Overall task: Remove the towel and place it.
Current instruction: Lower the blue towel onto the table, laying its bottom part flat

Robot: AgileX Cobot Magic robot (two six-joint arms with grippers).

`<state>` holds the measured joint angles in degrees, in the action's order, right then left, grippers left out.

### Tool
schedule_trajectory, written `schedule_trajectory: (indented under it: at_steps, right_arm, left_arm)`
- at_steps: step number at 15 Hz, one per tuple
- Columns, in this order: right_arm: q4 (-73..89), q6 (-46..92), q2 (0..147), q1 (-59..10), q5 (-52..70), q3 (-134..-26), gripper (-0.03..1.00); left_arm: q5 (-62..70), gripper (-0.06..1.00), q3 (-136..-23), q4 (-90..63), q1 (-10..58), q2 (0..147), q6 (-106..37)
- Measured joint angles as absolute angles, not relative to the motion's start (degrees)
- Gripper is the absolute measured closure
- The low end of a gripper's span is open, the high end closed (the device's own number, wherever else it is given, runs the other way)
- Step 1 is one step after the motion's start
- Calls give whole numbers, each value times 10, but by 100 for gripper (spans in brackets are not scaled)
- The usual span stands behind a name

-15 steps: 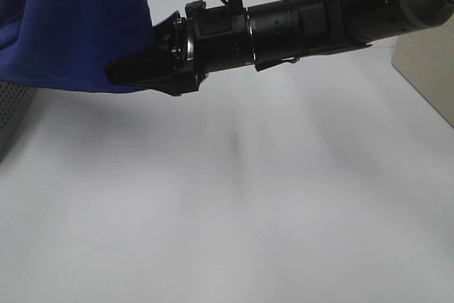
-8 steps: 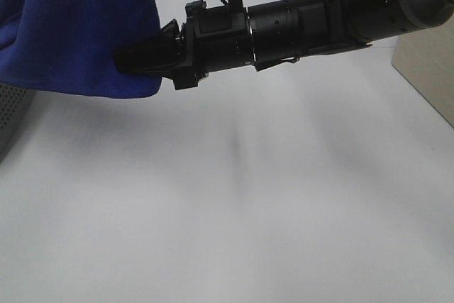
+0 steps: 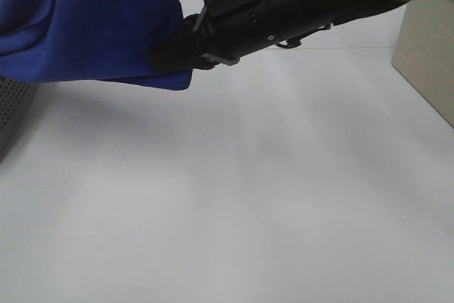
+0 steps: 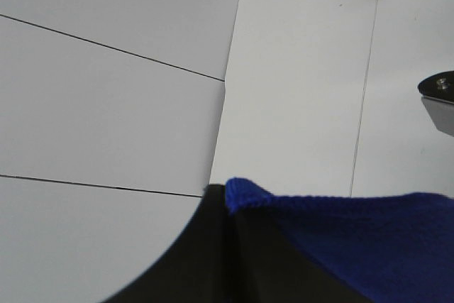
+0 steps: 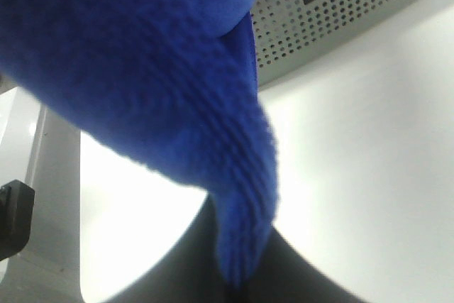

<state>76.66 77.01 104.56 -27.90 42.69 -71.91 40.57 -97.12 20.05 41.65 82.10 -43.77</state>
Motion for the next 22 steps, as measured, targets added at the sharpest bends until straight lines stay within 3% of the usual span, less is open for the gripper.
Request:
schedule_trajectory:
  at_steps: [6,11,16,22]
  right_arm:
    - [504,519,917,-203,414,-731,95]
    - [181,350,881,-193,435,-875,95]
    - [46,286,881,-193,443,-953,95]
    - [0,278,881,-193,207,-972,95]
  left_arm:
    - [289,94,-971,219,417,847,-351]
    - [194,94,-971,253,413,870,-305]
    - [159,94,-971,253,334,877,-266]
    - [-34,94,-971,252,256,916,-255]
